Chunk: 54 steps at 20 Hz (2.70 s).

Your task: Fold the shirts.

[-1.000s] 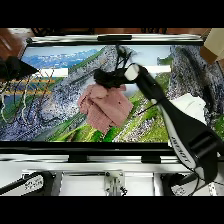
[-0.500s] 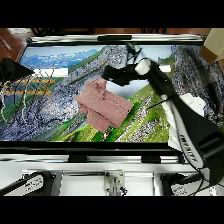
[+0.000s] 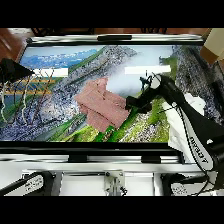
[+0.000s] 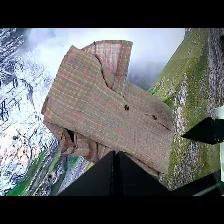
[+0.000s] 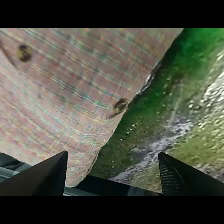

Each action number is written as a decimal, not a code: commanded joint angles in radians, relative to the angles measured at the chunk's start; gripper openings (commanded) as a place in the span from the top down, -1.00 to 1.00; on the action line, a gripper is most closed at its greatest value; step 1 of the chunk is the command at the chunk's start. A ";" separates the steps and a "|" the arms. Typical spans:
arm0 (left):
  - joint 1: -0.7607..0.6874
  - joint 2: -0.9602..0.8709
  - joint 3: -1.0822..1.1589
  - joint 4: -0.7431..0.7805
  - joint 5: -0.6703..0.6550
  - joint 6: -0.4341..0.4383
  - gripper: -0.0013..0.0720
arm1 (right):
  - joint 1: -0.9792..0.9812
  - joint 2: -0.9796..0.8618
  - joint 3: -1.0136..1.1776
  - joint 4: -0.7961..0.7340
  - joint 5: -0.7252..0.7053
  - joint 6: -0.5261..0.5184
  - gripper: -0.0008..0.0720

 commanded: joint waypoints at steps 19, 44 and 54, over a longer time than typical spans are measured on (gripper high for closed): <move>0.001 0.000 0.000 0.000 0.000 0.000 0.89 | -0.045 0.169 -0.059 0.188 -0.443 -0.130 0.83; 0.000 0.000 0.000 -0.001 -0.001 0.009 0.89 | -0.924 0.595 -0.099 -0.457 0.595 -0.142 0.83; -0.121 -0.014 0.000 0.289 0.059 -0.047 0.90 | -0.849 0.595 -0.019 -0.492 0.334 -0.104 -0.70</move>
